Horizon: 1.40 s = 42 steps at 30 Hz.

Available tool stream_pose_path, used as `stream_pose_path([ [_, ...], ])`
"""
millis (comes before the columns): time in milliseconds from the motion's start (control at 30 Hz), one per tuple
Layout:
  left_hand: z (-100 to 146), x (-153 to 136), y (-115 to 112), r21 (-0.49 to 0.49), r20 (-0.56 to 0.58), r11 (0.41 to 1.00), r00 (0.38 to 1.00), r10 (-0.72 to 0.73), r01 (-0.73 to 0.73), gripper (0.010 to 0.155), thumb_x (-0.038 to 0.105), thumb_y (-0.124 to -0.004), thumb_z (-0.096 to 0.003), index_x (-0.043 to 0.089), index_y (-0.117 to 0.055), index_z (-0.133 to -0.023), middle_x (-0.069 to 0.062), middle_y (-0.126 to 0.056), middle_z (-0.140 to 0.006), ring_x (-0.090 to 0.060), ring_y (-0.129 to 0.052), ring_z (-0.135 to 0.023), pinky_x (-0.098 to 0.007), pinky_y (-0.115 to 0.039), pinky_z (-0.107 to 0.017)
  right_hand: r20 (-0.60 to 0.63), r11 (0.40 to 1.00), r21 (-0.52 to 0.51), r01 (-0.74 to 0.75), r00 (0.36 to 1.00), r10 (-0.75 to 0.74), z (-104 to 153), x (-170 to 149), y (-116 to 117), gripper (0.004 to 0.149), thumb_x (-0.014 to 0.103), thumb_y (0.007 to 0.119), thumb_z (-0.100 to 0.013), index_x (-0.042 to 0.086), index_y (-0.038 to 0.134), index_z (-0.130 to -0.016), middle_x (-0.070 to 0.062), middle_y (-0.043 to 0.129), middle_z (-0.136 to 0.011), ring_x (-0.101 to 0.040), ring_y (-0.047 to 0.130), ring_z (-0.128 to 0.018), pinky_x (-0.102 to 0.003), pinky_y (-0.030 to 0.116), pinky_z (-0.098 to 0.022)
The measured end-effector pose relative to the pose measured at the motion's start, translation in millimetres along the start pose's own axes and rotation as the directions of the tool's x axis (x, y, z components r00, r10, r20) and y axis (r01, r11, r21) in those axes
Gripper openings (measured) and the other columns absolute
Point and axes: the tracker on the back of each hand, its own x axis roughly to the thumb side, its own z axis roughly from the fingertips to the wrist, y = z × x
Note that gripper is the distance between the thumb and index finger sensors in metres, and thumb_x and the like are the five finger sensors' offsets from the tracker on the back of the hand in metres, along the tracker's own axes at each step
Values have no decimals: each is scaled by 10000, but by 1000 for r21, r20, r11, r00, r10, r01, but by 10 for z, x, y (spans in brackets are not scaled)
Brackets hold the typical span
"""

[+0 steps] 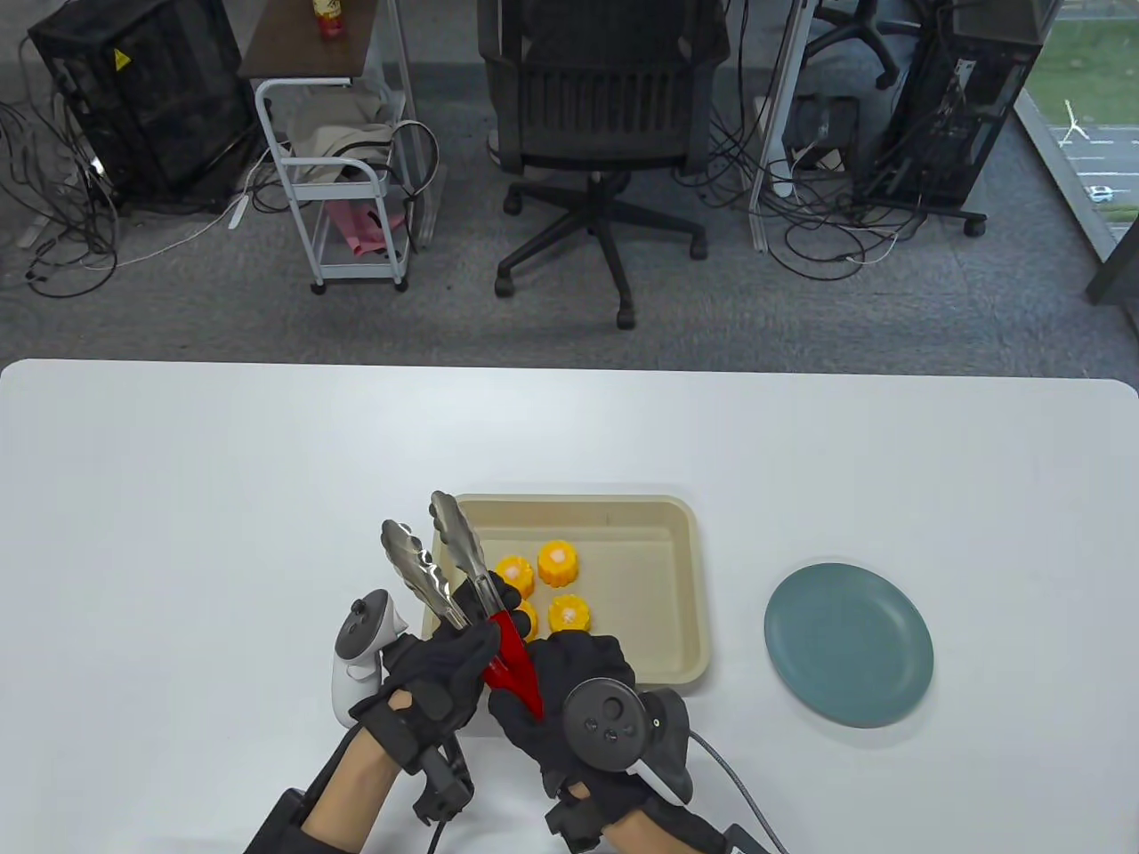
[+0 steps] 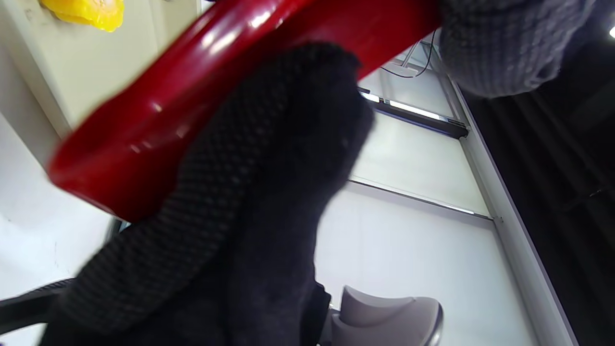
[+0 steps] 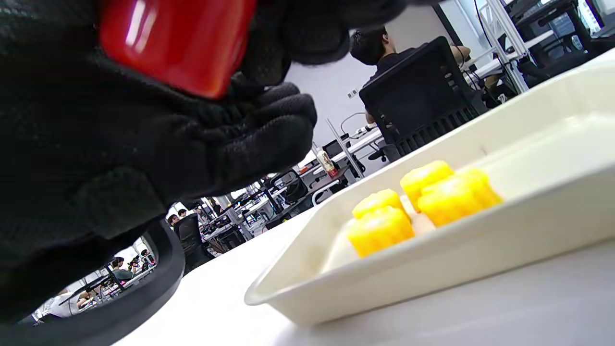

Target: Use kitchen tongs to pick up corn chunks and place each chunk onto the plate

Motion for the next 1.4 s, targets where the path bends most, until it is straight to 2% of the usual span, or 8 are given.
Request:
stream_pose_path([
  [200,-13,67,-40,-8,27,1000,999,-22,22,1113,647,-766,-427,188,62,-1013,-163,-156,-1110,-462,-350,-1065,-630,-401,-777,9,1000,26,-13,1000,12,-10,5,24,717,730,592,-394,256,642,-930,-48,678,-955,-271,617,-784,-368,611,-539],
  [367,62,144,82,107,41,994,998,-38,34,1086,634,-771,-438,188,32,-1017,-187,-256,-1060,-483,-508,-1012,-663,-587,-688,58,998,-20,-58,997,59,-8,-21,-88,691,743,592,-383,299,748,-889,-11,773,-932,-252,715,-763,-369,679,-516],
  [567,156,233,319,240,91,967,990,-104,79,1068,670,-773,-425,184,-48,-1041,-166,-411,-1005,-402,-755,-809,-574,-755,-537,67,991,-62,-115,991,119,-61,-103,-271,703,753,586,-380,337,767,-917,35,801,-1010,-252,788,-861,-391,771,-596],
  [733,207,289,438,297,183,955,982,-54,-3,1053,687,-777,-413,159,-145,-1068,-148,-535,-972,-357,-856,-645,-536,-802,-446,31,978,-149,-144,988,151,-136,-270,-623,758,752,588,-387,308,707,-990,10,718,-1127,-299,716,-997,-463,697,-704],
  [933,273,336,529,348,140,933,979,-152,95,1058,696,-775,-411,148,-162,-1076,-160,-555,-967,-361,-864,-615,-532,-805,-417,-79,948,-305,-91,994,70,-195,-521,-1228,777,732,617,-400,325,586,-1062,-27,589,-1192,-365,537,-1082,-546,562,-755],
  [1133,321,352,585,410,7,872,956,-295,266,1056,692,-778,-407,136,-184,-1080,-173,-571,-960,-375,-870,-600,-539,-807,-400,-337,881,-374,-288,928,160,-156,-1137,-1712,873,713,674,-394,278,424,-1108,-114,412,-1191,-416,373,-1062,-603,448,-759],
  [1233,335,350,585,434,-41,841,940,-339,322,1054,683,-787,-403,129,-199,-1080,-186,-582,-952,-387,-872,-587,-547,-805,-387,-468,895,-340,-287,878,104,-104,-1629,-1842,922,705,701,-387,220,395,-1109,-144,344,-1174,-432,331,-1032,-597,429,-752],
  [1400,355,367,555,443,-93,802,910,-405,402,1054,681,-788,-400,126,-204,-1080,-191,-583,-952,-395,-871,-584,-551,-803,-384,-702,917,-269,-294,712,23,54,-2387,-1886,955,678,743,-384,136,404,-1093,-187,337,-1129,-446,352,-958,-576,458,-704],
])
